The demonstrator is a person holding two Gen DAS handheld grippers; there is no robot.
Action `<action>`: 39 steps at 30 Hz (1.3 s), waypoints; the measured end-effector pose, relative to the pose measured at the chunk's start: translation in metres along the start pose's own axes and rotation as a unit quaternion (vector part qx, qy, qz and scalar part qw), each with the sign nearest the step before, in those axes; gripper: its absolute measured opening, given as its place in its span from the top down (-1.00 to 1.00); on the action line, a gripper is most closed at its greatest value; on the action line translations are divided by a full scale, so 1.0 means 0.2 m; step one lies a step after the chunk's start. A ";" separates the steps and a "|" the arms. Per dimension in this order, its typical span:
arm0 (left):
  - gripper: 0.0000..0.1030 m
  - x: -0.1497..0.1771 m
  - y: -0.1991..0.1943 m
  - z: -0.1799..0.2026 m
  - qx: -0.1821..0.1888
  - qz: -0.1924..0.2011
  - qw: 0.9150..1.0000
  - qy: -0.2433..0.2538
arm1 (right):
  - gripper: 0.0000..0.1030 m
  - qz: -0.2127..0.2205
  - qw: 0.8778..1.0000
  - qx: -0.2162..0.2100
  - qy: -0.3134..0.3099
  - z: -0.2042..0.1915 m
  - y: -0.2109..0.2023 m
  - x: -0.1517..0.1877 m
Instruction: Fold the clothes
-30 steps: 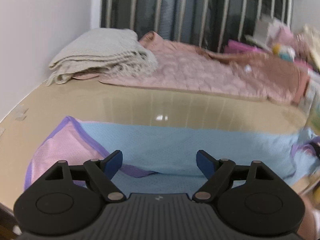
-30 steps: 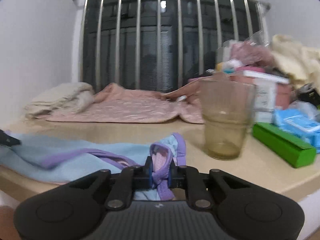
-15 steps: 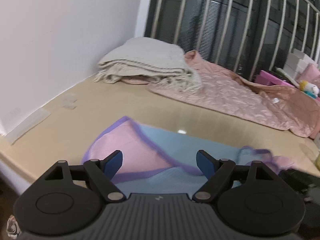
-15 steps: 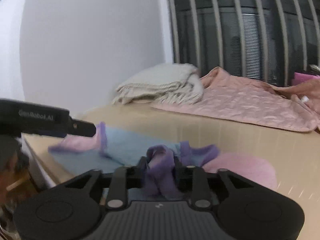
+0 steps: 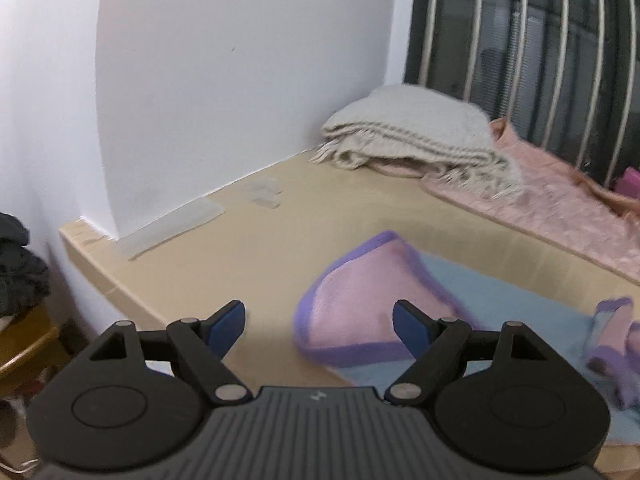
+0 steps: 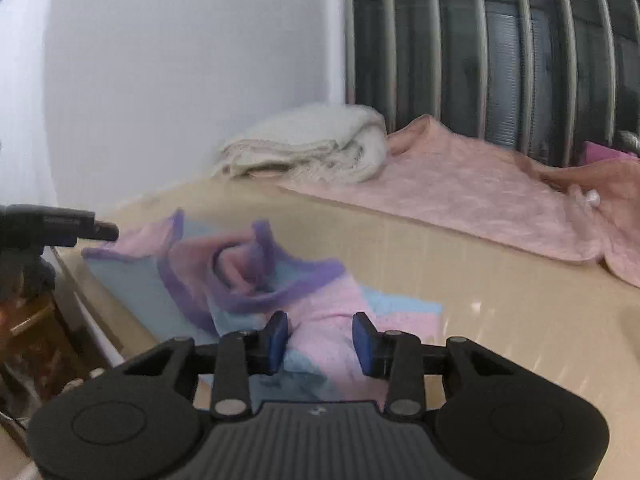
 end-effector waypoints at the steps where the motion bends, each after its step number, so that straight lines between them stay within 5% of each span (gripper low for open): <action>1: -0.60 0.00 0.00 0.00 0.000 -0.001 1.000 0.001 | 0.33 -0.004 1.000 -0.002 -0.010 -0.02 -0.01 -0.02; 2: -0.60 0.01 0.00 0.00 0.000 -0.001 1.000 0.002 | 0.31 -0.001 1.000 -0.015 -0.013 -0.02 -0.03 -0.09; 5: -0.60 0.03 -0.01 0.01 0.005 -0.007 1.000 0.011 | -0.22 0.016 0.997 -0.066 -0.030 -0.01 -0.05 -0.33; 8: -0.60 0.05 -0.02 0.01 0.003 -0.005 1.000 0.010 | -0.23 0.007 0.988 -0.124 -0.096 -0.10 0.12 -0.55; 12: -0.57 0.05 -0.03 -0.02 -0.005 -0.001 1.000 -0.007 | -0.18 -0.076 0.969 -0.184 -0.146 -0.33 0.59 -0.72; 13: -0.42 0.05 -0.03 -0.02 -0.004 -0.004 1.000 -0.011 | -0.18 -0.096 0.965 -0.187 -0.155 -0.39 0.70 -0.73; 18: 0.18 0.05 -0.02 0.01 0.000 -0.009 1.000 0.007 | 0.05 -0.162 0.948 -0.225 -0.159 -0.63 1.02 -0.71; 21: 0.67 0.06 -0.02 0.03 0.005 -0.009 1.000 0.014 | 0.89 -0.183 0.945 -0.218 -0.160 -0.69 1.08 -0.67; 25: 0.91 0.03 0.02 0.04 0.018 -0.013 1.000 0.011 | 0.92 -0.171 0.956 -0.198 -0.129 -0.59 1.10 -0.67; 30: 0.96 -0.01 0.07 0.04 0.040 -0.020 0.999 -0.014 | 0.91 -0.164 0.958 -0.207 -0.107 -0.54 1.10 -0.66; 32: 0.96 -0.02 0.07 0.04 0.040 -0.020 0.999 -0.014 | 0.82 -0.158 0.959 -0.212 -0.098 -0.53 1.09 -0.67; 34: 0.96 -0.02 0.06 0.04 0.038 -0.018 0.999 -0.011 | 0.35 -0.165 0.957 -0.218 -0.098 -0.54 1.10 -0.67; 35: 0.97 -0.02 0.06 0.05 0.038 -0.018 0.999 -0.011 | 0.45 -0.167 0.956 -0.217 -0.105 -0.55 1.10 -0.66; 36: 0.97 -0.02 0.06 0.05 0.040 -0.015 0.999 -0.011 | 0.91 -0.168 0.956 -0.213 -0.111 -0.56 1.11 -0.65; 39: 0.97 -0.05 0.07 0.09 0.058 -0.006 0.998 -0.003 | 0.94 -0.166 0.961 -0.194 -0.108 -0.53 1.11 -0.65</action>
Point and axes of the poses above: each gripper's, at about its wrist camera, not at the fingertips, and y roughly the way its jaws point, z to its right, x to its underside, the point moved 8 cm from there along y, roughly the way its jaws point, and after that the axes turned 5 degrees about -y, right-handed, at the moved point
